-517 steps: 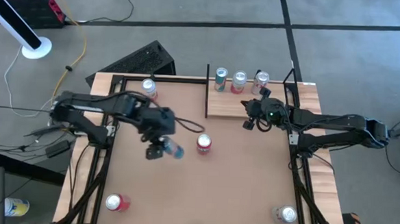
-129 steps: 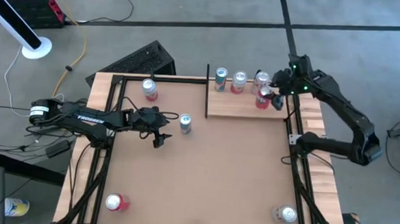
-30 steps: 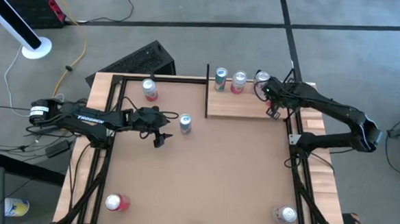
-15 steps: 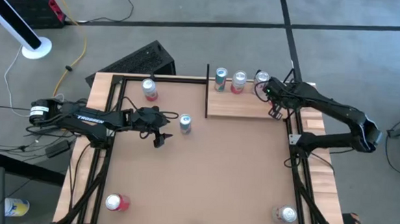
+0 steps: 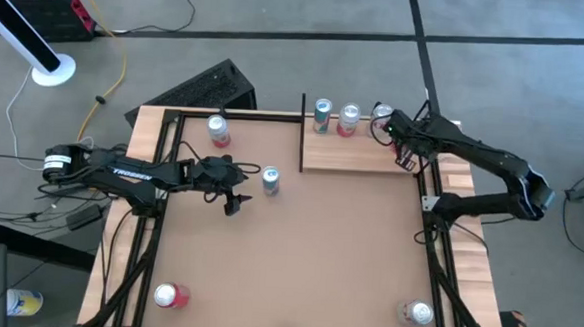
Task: Place canned beverage on shelf
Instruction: Put the top orange soda can on the shelf
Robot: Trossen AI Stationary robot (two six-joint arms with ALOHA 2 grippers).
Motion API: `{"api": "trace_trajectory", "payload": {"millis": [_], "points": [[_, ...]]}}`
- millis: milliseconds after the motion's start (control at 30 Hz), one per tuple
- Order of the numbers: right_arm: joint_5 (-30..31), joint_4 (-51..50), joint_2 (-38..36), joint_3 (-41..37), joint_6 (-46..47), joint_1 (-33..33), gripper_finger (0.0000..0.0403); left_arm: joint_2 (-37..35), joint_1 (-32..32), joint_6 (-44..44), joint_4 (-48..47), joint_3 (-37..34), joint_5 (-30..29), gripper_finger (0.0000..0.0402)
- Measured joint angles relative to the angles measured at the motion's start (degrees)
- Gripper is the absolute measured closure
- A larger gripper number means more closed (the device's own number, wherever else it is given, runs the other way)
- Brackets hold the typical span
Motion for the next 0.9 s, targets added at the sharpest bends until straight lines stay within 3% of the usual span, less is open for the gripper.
{"api": "trace_trajectory", "payload": {"millis": [267, 600, 900], "points": [[8.08, -2.6, 4.2, 0.0, 0.25, 0.14, 0.0384, 0.0, 0.0, 0.0, -0.02, 0.0, 0.0, 0.0088], [-2.27, -4.93, 1.4, 0.0, 2.18, 5.79, 0.0384, 0.0, 0.0, -0.46, -0.02, 0.0, 0.0, 0.0088], [-2.9, -0.61, 2.89, 0.0, -0.39, 3.24, 0.0384, 0.0, -0.01, -0.46, -0.02, 0.0, 0.01, 0.0088]]}}
